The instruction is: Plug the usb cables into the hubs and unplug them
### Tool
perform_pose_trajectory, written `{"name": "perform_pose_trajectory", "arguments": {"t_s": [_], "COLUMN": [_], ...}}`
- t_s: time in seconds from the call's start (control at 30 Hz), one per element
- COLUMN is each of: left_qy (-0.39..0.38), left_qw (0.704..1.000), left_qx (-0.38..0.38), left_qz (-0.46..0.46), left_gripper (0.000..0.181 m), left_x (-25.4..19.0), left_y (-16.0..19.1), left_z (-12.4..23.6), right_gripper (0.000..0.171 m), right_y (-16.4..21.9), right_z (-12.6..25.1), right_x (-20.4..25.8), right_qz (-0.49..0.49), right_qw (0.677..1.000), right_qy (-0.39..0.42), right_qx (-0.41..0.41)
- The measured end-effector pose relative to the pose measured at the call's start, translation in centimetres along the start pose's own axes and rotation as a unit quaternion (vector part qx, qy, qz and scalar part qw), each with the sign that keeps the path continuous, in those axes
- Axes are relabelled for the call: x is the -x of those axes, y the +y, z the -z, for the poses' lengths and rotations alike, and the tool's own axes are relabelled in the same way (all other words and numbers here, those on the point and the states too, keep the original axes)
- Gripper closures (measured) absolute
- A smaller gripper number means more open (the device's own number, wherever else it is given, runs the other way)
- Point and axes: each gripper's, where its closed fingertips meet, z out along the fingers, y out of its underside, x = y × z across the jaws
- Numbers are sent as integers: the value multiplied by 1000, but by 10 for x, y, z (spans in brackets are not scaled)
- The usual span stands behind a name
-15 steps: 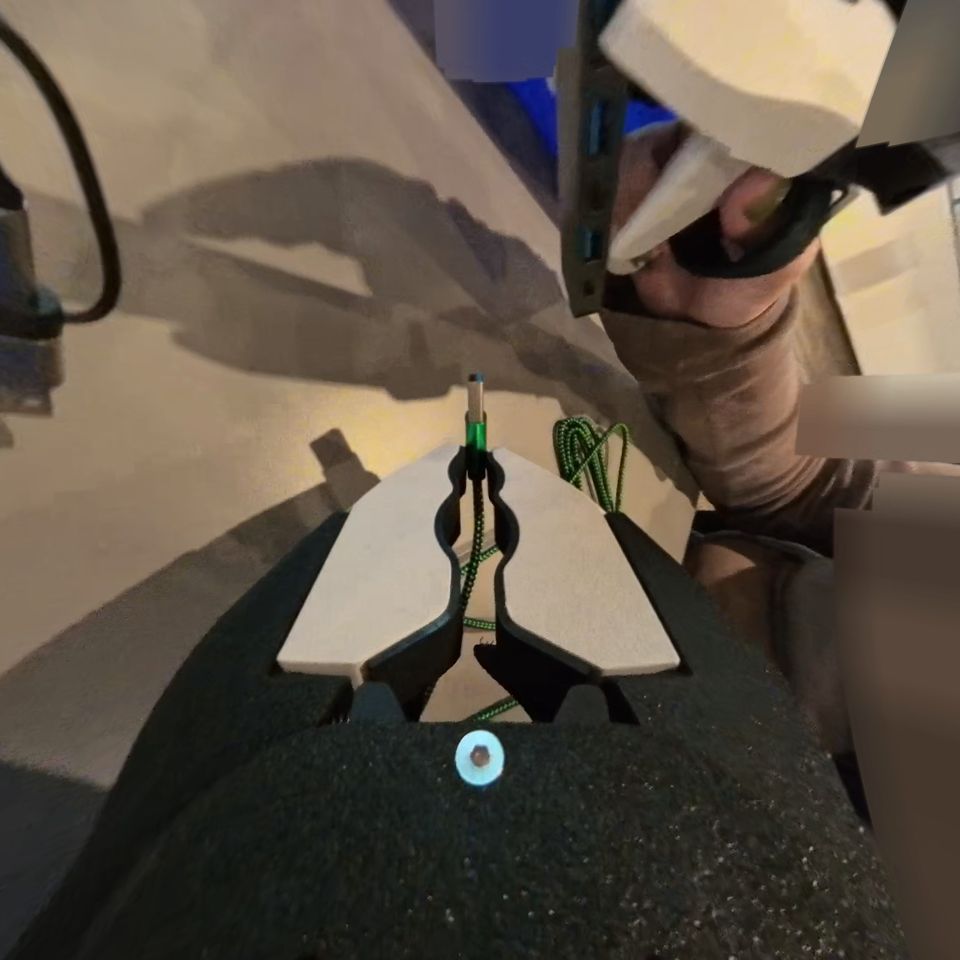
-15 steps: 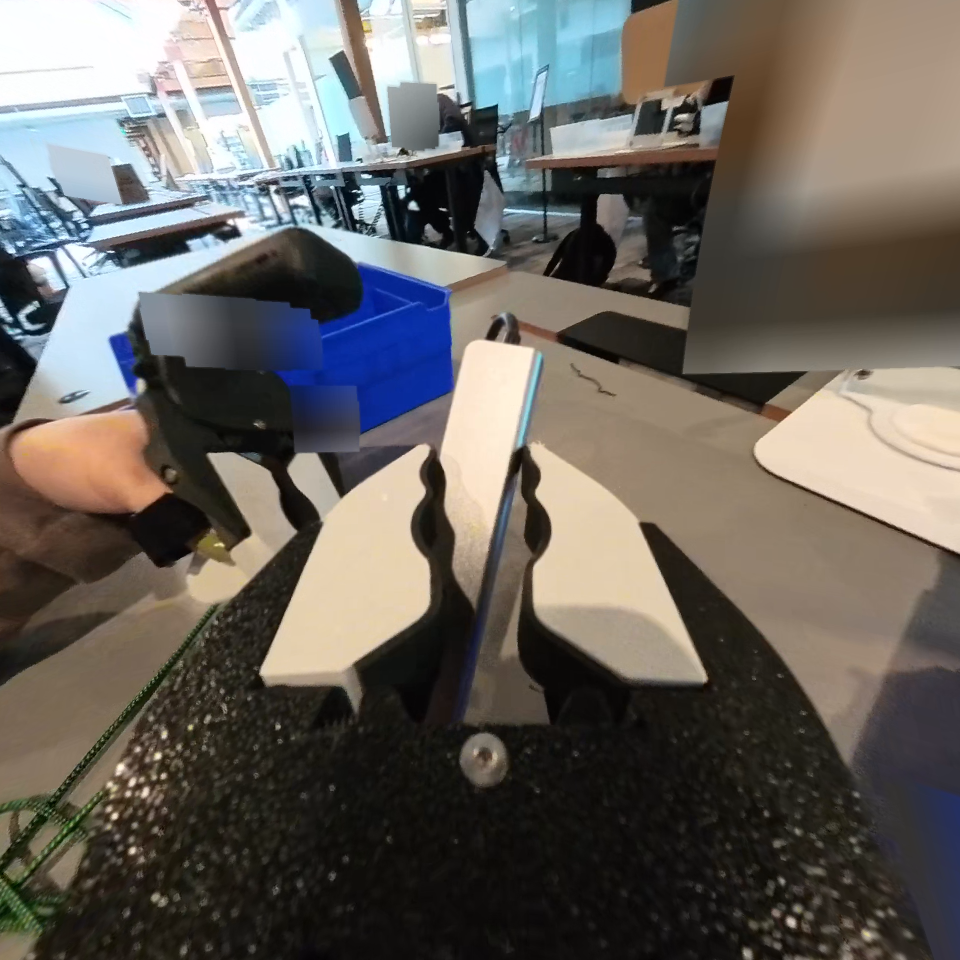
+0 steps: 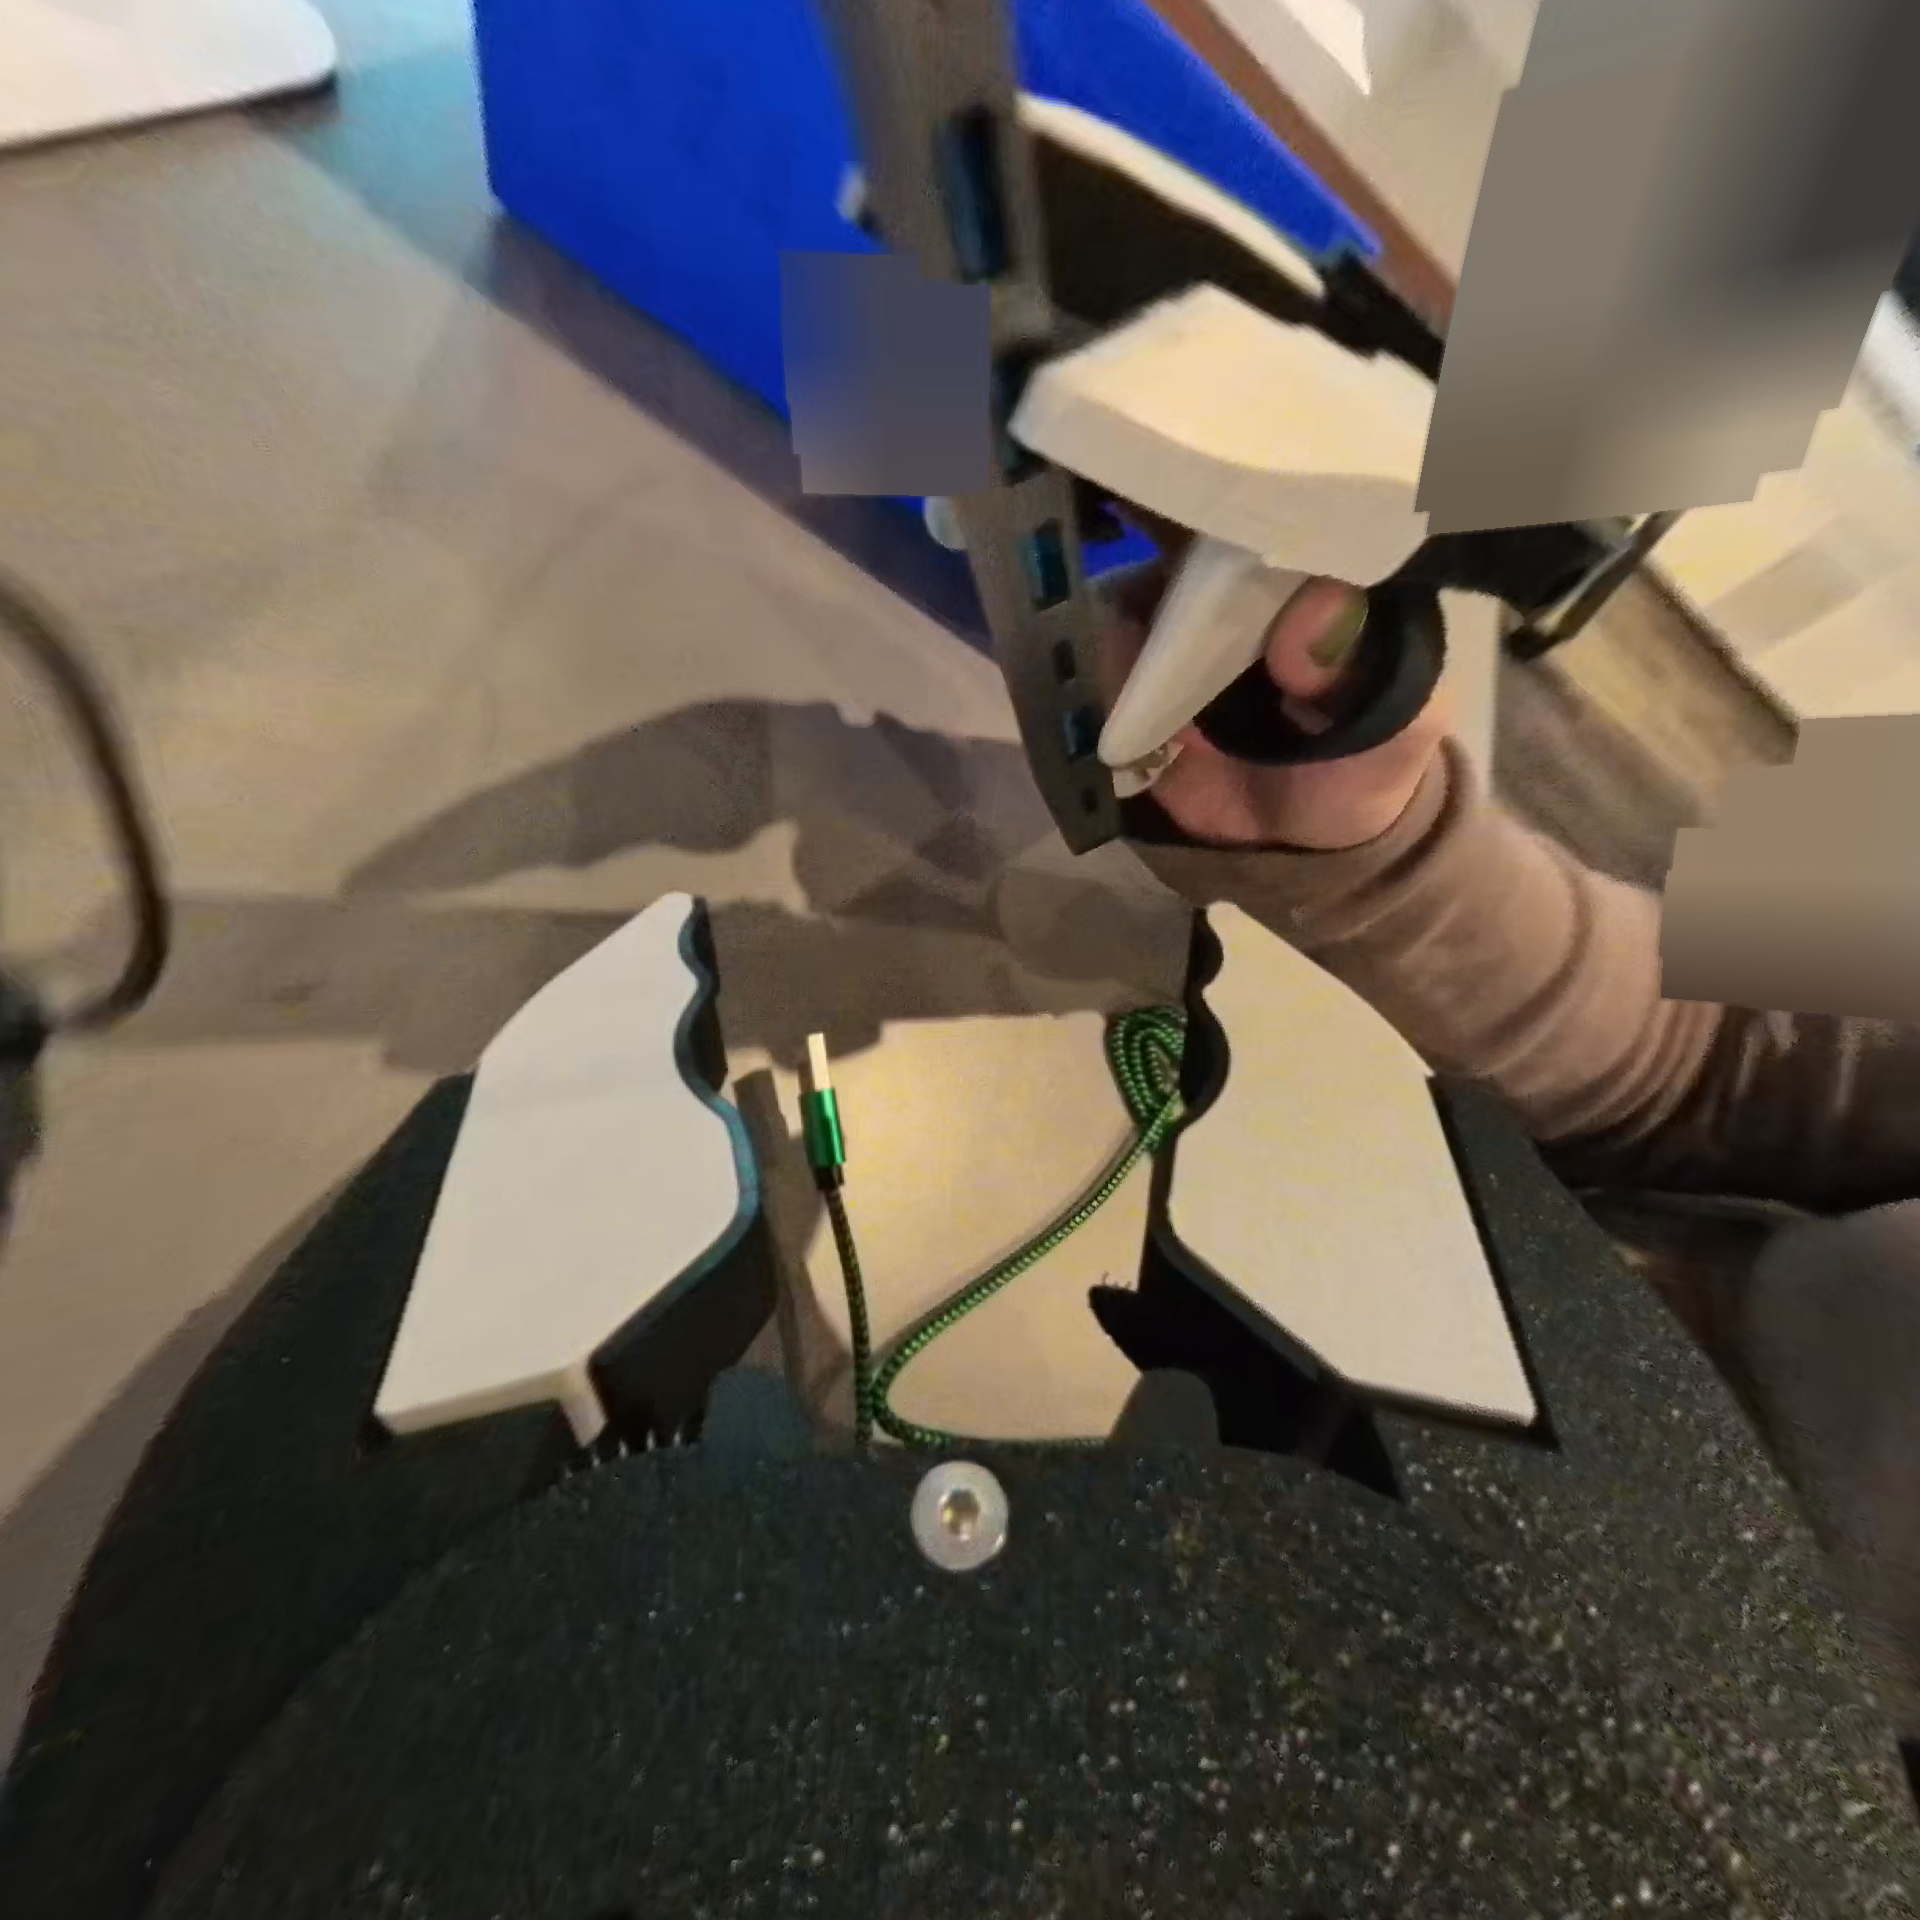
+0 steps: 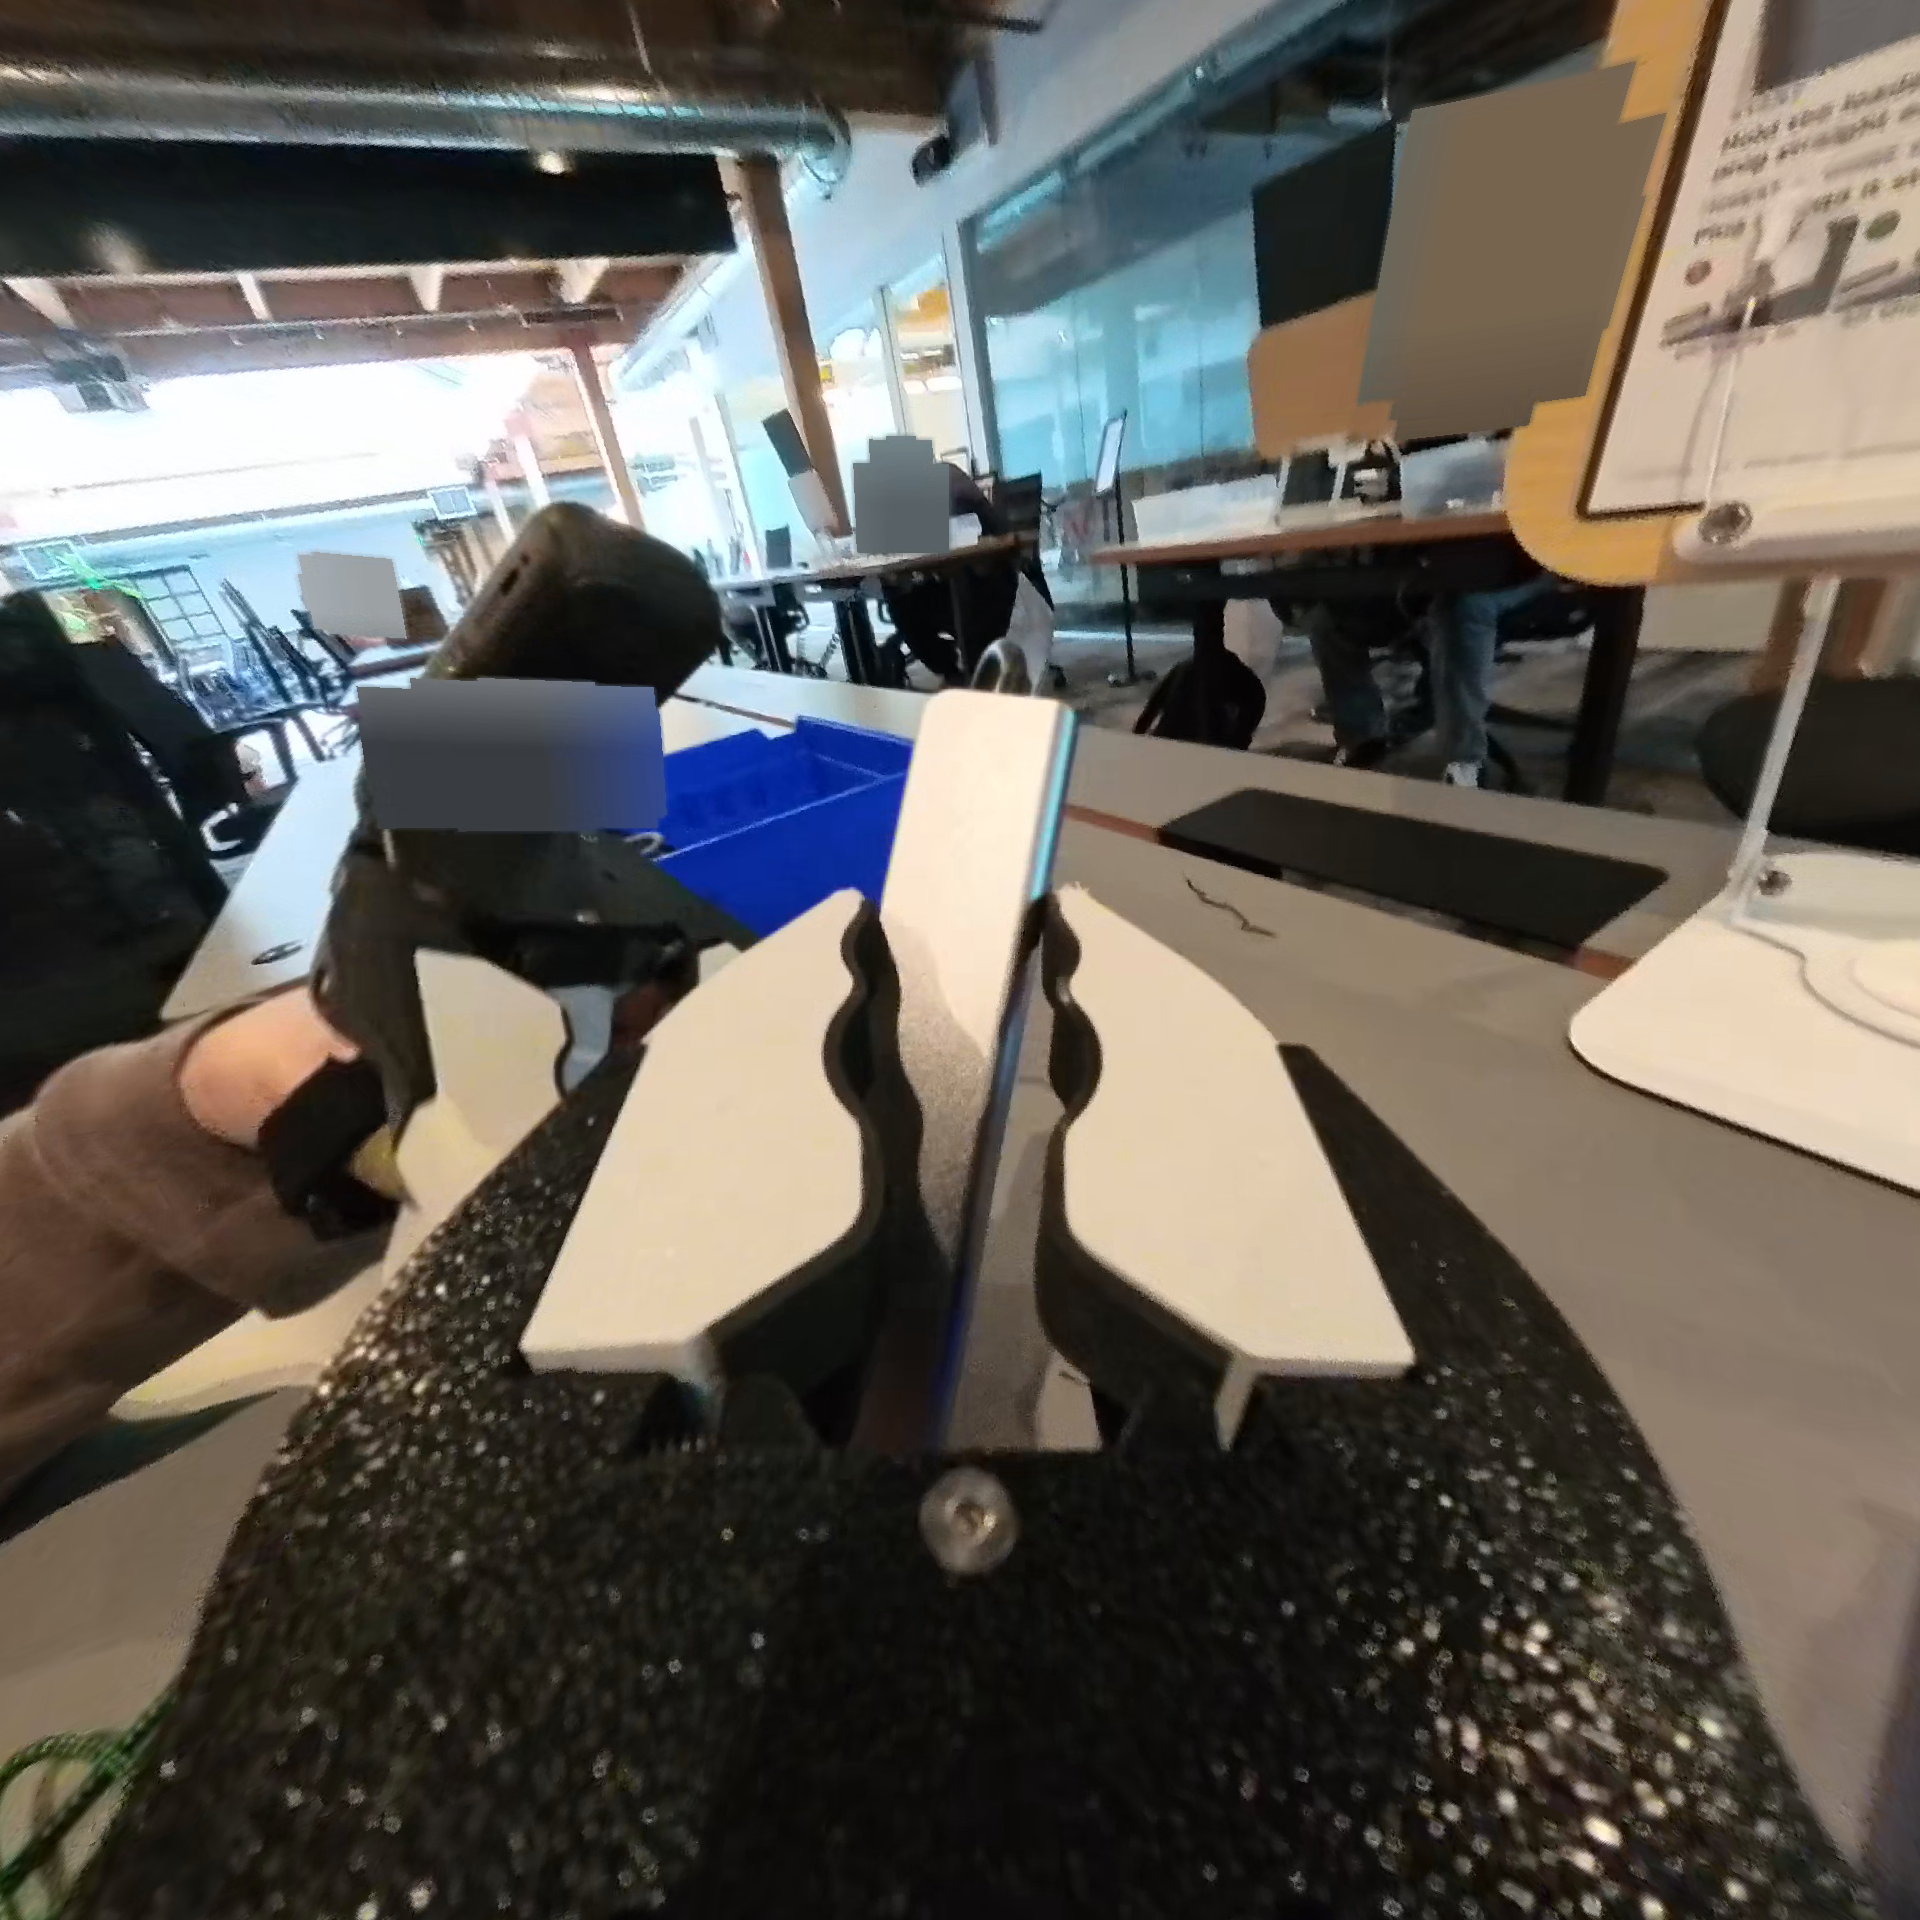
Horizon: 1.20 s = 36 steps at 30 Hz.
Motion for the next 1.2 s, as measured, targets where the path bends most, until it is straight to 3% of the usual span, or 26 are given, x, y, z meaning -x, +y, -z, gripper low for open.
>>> {"name": "perform_pose_trajectory", "arguments": {"t_s": [0.27, 0.57, 0.73, 1.07, 1.2], "left_qy": [-14, 45, 63, 46, -1], "left_qw": [994, 993, 987, 988, 985], "left_qx": [6, -50, -117, -135, -150], "left_qz": [-105, -102, -87, -65, -88], "left_gripper": [99, 103, 116, 147, 161], "left_x": [-15, -37, -44, -40, -32], "left_y": [1, -11, -27, -30, -33], "left_z": [-26, -37, -32, -33, -28], "right_gripper": [139, 142, 142, 143, 140], "right_y": [-10, -18, -21, -31, -43], "right_z": [1, 3, 2, 4, 13], "right_x": [19, 15, 18, 24, 21], "right_qz": [11, -7, 9, 28, 32], "right_qw": [998, 998, 999, 998, 996], "right_qy": [-55, -55, -54, -53, -45], "right_qx": [-11, 18, 0, -30, -64]}}
